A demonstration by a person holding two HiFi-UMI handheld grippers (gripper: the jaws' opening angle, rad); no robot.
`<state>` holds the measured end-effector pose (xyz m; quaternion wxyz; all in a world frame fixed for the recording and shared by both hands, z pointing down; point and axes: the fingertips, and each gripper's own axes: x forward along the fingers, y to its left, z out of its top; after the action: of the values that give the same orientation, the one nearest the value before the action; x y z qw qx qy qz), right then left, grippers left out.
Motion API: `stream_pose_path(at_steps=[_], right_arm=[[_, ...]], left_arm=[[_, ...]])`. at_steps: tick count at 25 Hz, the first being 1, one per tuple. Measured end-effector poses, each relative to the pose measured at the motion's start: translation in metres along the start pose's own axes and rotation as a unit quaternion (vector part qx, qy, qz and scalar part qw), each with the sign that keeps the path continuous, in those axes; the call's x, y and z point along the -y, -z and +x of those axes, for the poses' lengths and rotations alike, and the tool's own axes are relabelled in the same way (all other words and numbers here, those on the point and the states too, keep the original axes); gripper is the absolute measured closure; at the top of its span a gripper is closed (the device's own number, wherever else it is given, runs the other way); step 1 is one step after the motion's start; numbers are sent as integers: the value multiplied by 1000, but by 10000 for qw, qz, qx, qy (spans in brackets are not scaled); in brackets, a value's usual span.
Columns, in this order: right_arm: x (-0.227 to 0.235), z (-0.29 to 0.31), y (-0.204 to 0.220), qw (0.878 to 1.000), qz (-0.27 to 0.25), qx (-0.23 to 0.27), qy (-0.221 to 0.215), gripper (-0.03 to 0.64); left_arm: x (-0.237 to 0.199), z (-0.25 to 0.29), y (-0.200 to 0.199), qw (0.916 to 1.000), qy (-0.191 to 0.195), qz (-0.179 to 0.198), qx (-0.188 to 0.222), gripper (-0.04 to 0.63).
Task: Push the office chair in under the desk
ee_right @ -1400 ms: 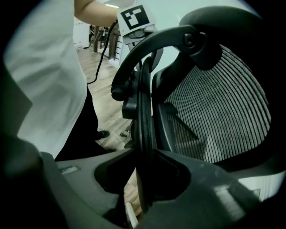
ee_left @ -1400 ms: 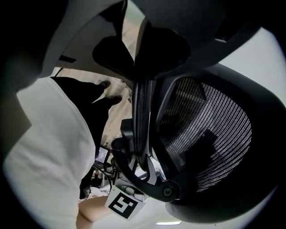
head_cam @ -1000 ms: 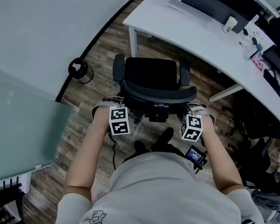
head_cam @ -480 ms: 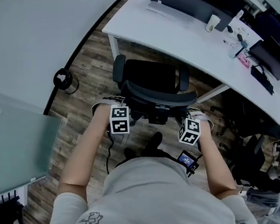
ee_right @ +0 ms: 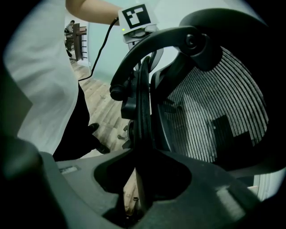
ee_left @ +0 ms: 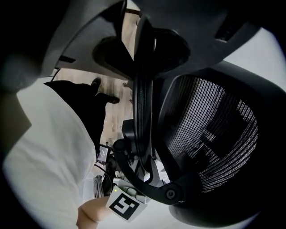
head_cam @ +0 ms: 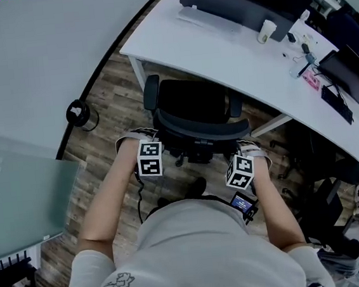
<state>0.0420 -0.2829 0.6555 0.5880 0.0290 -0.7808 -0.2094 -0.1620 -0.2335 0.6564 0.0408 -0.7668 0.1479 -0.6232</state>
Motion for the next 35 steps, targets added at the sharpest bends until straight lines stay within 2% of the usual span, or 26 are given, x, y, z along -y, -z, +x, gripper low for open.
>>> stream_pose_path(at_steps=[8, 14, 35], right_arm=[[51, 12, 41, 9999, 1, -14, 110, 505], [80, 21, 61, 9997, 153, -84, 175, 503], [180, 58, 89, 9938, 947, -445, 373, 505]], left_arm=[[-61, 24, -29, 9993, -249, -173, -223, 479], [-102, 40, -41, 9986, -409, -121, -300, 469], [-244, 82, -50, 9976, -131, 669, -112, 466]])
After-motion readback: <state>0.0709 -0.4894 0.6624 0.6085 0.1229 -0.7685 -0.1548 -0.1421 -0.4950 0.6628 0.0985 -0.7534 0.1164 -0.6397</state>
